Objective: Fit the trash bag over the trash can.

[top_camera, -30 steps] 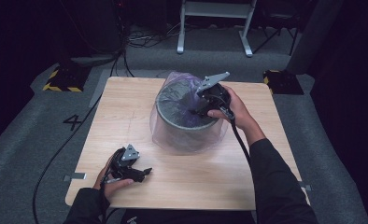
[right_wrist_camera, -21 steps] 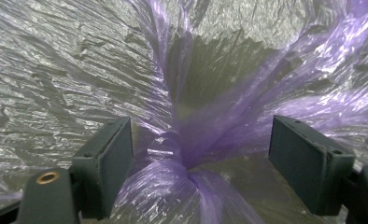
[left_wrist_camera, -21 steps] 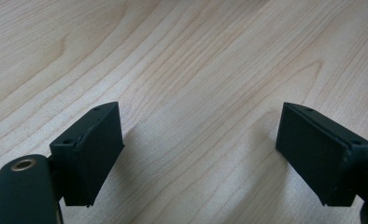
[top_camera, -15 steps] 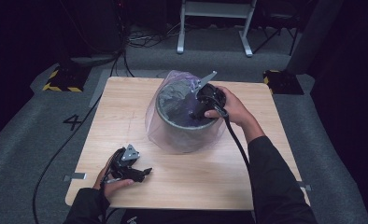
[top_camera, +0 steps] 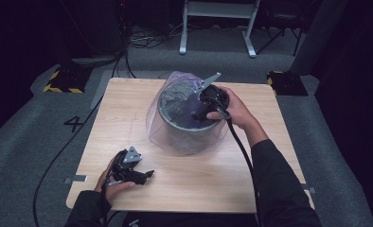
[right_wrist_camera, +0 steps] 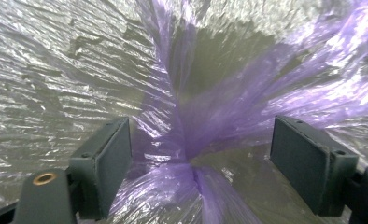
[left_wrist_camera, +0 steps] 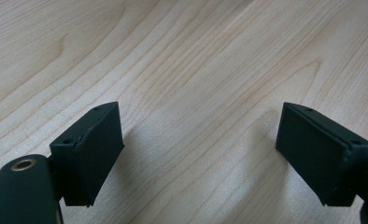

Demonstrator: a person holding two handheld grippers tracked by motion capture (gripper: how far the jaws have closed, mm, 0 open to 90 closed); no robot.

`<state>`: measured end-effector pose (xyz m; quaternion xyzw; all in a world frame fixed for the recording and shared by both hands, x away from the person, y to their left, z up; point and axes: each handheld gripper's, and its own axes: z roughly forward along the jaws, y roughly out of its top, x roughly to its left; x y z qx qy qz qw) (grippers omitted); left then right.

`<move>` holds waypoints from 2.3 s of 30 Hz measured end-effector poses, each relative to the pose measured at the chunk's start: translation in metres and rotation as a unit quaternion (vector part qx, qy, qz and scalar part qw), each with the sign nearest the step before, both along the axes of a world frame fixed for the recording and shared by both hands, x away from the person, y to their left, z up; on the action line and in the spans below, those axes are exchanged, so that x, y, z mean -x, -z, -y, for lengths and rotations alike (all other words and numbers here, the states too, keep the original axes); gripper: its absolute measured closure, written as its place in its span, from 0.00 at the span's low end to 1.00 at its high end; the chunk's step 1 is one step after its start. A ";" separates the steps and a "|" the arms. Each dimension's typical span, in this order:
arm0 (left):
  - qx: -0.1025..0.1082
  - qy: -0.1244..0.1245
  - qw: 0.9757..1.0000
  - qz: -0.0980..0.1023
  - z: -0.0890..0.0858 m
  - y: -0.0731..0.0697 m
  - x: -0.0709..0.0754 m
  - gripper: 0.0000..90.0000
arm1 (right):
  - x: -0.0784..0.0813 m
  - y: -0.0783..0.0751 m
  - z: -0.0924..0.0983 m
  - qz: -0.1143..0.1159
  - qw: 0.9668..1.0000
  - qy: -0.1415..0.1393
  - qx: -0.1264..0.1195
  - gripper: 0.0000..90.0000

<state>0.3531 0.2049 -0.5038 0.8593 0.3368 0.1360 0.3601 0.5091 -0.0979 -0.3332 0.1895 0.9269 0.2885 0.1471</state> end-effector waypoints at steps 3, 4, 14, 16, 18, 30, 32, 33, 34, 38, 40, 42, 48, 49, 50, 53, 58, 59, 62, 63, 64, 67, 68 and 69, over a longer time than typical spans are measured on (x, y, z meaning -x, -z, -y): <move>0.000 0.000 1.000 0.000 0.000 0.000 0.000 0.16 | 0.002 -0.001 0.001 0.005 1.000 0.004 -0.012 0.22; 0.000 0.000 1.000 0.000 0.000 0.000 0.000 0.16 | 0.004 -0.001 0.001 0.003 1.000 0.003 -0.018 0.22; 0.000 0.000 1.000 0.000 0.000 0.000 0.000 0.16 | 0.014 -0.011 0.007 0.021 0.997 0.005 -0.076 0.21; -0.001 -0.001 1.000 0.001 0.000 0.000 0.000 0.16 | 0.017 -0.013 0.008 0.034 0.996 0.005 -0.085 0.21; -0.001 -0.001 1.000 0.001 0.000 0.000 0.000 0.16 | 0.019 -0.015 0.011 0.049 0.994 0.010 -0.099 0.22; -0.001 0.001 1.000 0.001 0.000 0.000 0.000 0.16 | 0.038 -0.024 0.023 0.082 0.986 0.006 -0.143 0.21; -0.002 0.001 1.000 0.002 0.000 0.000 0.000 0.16 | 0.041 -0.026 0.026 0.088 0.985 0.006 -0.147 0.21; -0.002 0.001 1.000 0.002 0.000 0.000 0.000 0.16 | 0.043 -0.027 0.027 0.091 0.985 0.006 -0.149 0.21; -0.002 0.001 1.000 0.002 0.000 0.000 0.000 0.16 | 0.044 -0.027 0.029 0.093 0.984 0.008 -0.151 0.21; -0.002 0.002 1.000 0.003 0.000 0.000 0.000 0.16 | 0.051 -0.030 0.035 0.103 0.983 0.007 -0.149 0.21; -0.002 0.001 1.000 0.003 0.000 0.000 0.000 0.16 | 0.055 -0.031 0.039 0.109 0.983 0.007 -0.145 0.21; -0.002 0.001 1.000 0.003 0.000 0.000 0.000 0.16 | 0.059 -0.033 0.044 0.112 0.983 0.006 -0.148 0.22; -0.002 0.002 1.000 0.003 0.000 0.000 0.000 0.16 | 0.069 -0.030 0.059 0.118 0.982 0.001 -0.145 0.21; -0.002 0.002 1.000 0.003 0.000 0.000 0.000 0.16 | 0.070 -0.028 0.061 0.116 0.982 0.002 -0.147 0.21; -0.002 0.002 1.000 0.003 0.000 0.000 0.000 0.16 | 0.071 -0.027 0.064 0.114 0.983 0.002 -0.146 0.21; -0.003 0.002 1.000 0.003 0.000 0.000 0.000 0.16 | 0.076 -0.024 0.069 0.121 0.983 -0.002 -0.138 0.21; -0.002 0.002 1.000 0.003 0.000 0.000 0.000 0.16 | 0.085 -0.020 0.081 0.126 0.983 -0.001 -0.135 0.21; -0.002 0.001 1.000 0.003 0.000 0.000 0.000 0.16 | 0.086 -0.019 0.083 0.125 0.983 -0.003 -0.136 0.21; -0.002 0.001 1.000 0.003 0.000 0.000 0.000 0.16 | 0.090 -0.016 0.089 0.129 0.983 -0.005 -0.130 0.21; -0.002 0.001 1.000 0.003 0.000 0.000 0.000 0.16 | 0.091 -0.015 0.090 0.127 0.983 -0.003 -0.129 0.21; -0.002 0.001 1.000 0.003 0.000 0.000 0.000 0.16 | 0.092 -0.013 0.093 0.124 0.984 -0.005 -0.128 0.21; -0.002 0.001 1.000 0.003 0.000 0.000 0.000 0.16 | 0.093 -0.009 0.096 0.120 0.985 -0.002 -0.123 0.21; -0.002 0.001 1.000 0.003 0.000 0.000 0.000 0.16 | 0.093 -0.005 0.098 0.118 0.986 -0.003 -0.116 0.21; -0.002 0.001 1.000 0.002 0.000 0.000 0.000 0.16 | 0.094 -0.003 0.098 0.119 0.986 -0.003 -0.113 0.21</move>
